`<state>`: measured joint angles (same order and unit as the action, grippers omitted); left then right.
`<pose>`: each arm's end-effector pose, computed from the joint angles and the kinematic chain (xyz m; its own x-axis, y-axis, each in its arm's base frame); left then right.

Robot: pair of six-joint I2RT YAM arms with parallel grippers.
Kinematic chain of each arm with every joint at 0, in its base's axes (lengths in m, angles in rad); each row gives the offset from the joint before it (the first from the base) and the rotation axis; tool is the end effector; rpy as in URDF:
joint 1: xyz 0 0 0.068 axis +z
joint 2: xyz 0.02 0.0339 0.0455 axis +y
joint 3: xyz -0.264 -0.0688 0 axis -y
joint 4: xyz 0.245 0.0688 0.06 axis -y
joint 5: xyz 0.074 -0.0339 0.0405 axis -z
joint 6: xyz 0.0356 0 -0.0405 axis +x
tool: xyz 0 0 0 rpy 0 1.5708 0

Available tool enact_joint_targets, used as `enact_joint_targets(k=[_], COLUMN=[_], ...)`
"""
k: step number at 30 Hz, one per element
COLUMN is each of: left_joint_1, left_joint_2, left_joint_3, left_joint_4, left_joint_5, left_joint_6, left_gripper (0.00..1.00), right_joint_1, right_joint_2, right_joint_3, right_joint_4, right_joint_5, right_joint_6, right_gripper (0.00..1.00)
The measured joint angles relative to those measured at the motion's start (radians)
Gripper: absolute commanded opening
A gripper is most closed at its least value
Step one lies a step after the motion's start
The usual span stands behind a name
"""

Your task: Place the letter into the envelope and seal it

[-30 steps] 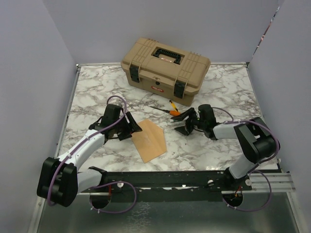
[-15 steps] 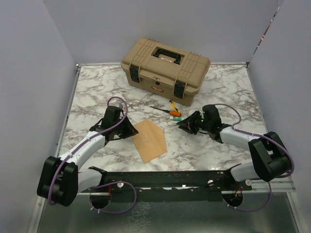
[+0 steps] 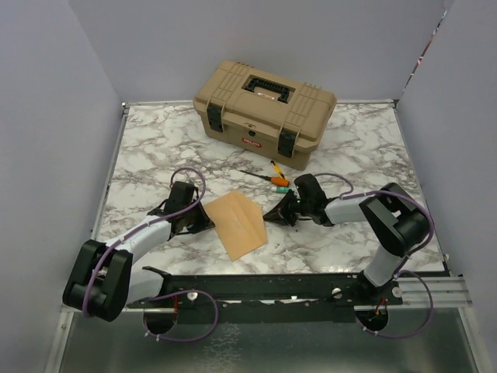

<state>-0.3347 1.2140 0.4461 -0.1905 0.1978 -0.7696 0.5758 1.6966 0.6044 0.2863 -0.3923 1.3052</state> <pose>0.1945 -0.0750 0.1447 -0.8534 -0.4256 -0.3009 -0.2299 0.8255 -0.5155 0.2385 0.1711 0.1085 -0.8586 0.5056 0.0844 0.3936 0.5447 0.7406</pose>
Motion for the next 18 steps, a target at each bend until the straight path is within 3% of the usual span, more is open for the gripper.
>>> enact_joint_targets(k=[13,18], left_joint_1=[0.001,0.001], left_joint_2=[0.019,0.02], left_joint_3=[-0.005,-0.005], left_joint_4=[0.047,0.048], left_joint_5=[-0.003,-0.003], left_joint_6=[-0.019,-0.02], left_gripper=[0.0,0.0], right_joint_1=[0.043,0.063], right_joint_2=[0.106,0.166], right_joint_3=[0.144,0.216], right_joint_4=[0.129,0.101], right_joint_5=[-0.169,-0.187], right_joint_6=[-0.027,-0.082], right_gripper=[0.13,0.13])
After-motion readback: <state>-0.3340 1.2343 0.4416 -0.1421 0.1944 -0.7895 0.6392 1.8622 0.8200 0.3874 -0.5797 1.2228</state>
